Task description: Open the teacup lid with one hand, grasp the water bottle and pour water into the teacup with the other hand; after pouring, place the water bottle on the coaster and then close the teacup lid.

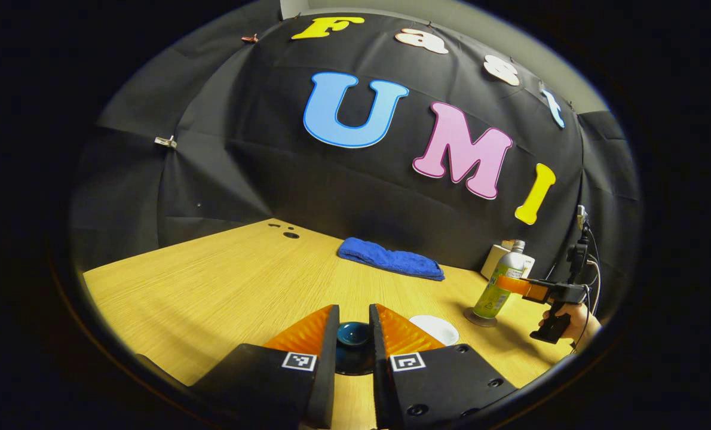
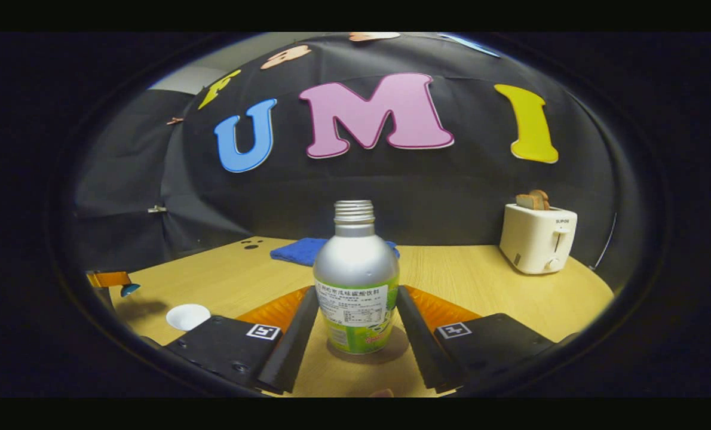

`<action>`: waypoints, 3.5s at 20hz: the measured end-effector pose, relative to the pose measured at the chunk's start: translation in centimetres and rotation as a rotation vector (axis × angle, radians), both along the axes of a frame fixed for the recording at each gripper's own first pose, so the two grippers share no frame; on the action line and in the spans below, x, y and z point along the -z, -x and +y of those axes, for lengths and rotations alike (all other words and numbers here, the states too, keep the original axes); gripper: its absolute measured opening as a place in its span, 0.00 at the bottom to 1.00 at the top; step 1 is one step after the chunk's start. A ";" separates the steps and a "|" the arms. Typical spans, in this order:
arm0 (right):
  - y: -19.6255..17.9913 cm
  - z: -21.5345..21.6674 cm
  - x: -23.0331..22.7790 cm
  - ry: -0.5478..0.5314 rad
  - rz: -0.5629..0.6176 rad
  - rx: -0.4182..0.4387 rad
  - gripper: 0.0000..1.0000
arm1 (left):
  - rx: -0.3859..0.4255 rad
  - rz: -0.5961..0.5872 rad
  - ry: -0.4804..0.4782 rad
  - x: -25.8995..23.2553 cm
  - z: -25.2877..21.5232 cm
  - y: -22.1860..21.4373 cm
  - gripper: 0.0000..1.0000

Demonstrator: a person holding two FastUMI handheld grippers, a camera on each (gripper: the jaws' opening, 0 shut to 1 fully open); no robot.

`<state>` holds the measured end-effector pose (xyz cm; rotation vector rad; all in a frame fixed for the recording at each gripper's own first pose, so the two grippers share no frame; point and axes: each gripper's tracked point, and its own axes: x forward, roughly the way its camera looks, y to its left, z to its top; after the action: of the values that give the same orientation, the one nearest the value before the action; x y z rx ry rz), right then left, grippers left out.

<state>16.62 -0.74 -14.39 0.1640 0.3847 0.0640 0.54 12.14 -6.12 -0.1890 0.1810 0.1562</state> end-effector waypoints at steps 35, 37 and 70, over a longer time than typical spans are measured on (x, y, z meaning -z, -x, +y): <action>16.8 -10.3 -8.0 0.042 -0.180 0.150 0.98 | 0.120 0.111 -0.111 3.2 -11.0 -9.0 0.30; 16.8 -10.2 -8.2 -0.008 -0.191 0.149 0.98 | 0.104 0.122 -0.120 4.0 -10.8 -8.9 0.30; 17.1 -2.4 -11.3 0.055 -0.297 0.063 0.92 | 0.129 -0.062 -0.202 -0.8 -13.3 -0.8 0.91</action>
<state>-0.45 -3.13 -3.10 0.1096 0.0847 0.0149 1.33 -1.19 -5.33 0.0187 0.1141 0.0392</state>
